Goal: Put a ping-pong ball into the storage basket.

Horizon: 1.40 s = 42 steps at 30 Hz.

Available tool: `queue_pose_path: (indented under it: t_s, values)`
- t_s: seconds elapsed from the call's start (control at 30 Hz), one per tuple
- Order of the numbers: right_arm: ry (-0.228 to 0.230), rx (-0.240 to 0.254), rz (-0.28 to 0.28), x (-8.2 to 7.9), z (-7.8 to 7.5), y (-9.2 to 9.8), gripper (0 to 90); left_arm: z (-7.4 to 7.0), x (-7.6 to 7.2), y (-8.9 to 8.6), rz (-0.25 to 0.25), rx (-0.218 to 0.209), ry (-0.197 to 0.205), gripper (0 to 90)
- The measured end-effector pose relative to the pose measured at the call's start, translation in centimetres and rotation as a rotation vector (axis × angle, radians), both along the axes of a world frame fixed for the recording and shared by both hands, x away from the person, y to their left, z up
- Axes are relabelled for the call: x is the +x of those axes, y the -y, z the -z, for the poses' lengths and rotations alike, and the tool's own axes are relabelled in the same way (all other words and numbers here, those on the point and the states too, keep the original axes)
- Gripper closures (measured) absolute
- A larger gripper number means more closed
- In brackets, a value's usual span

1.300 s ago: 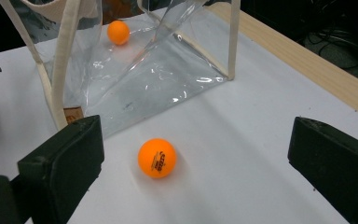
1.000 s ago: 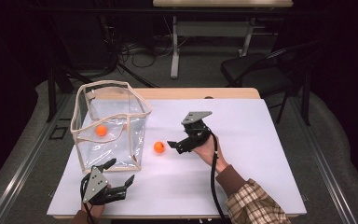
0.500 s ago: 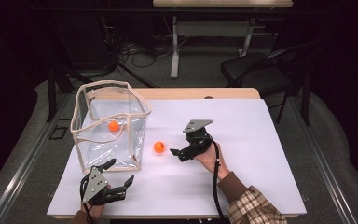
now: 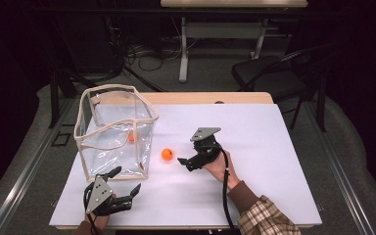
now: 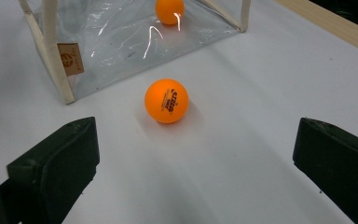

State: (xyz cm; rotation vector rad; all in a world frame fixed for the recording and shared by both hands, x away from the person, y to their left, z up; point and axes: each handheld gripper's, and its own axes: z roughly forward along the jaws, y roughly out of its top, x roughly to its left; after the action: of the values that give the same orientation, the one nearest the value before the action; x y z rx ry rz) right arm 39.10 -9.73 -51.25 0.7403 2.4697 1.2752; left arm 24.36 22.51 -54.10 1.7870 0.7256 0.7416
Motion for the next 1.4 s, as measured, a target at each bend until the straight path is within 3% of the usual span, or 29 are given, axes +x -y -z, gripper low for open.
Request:
queue_pose_path:
  t_s: [0.2, 1.4]
  values:
    - [0.013, -0.008, -0.009, -0.1, 0.0, -0.5, 0.0, 0.0, 0.1, 0.0, -0.002, 0.002, -0.004, 15.8]
    - [-0.034, -0.035, -0.053, 1.8, 0.9, -4.2, 0.0, 0.0, 0.2, 0.2, 0.002, 0.002, -0.004, 15.8]
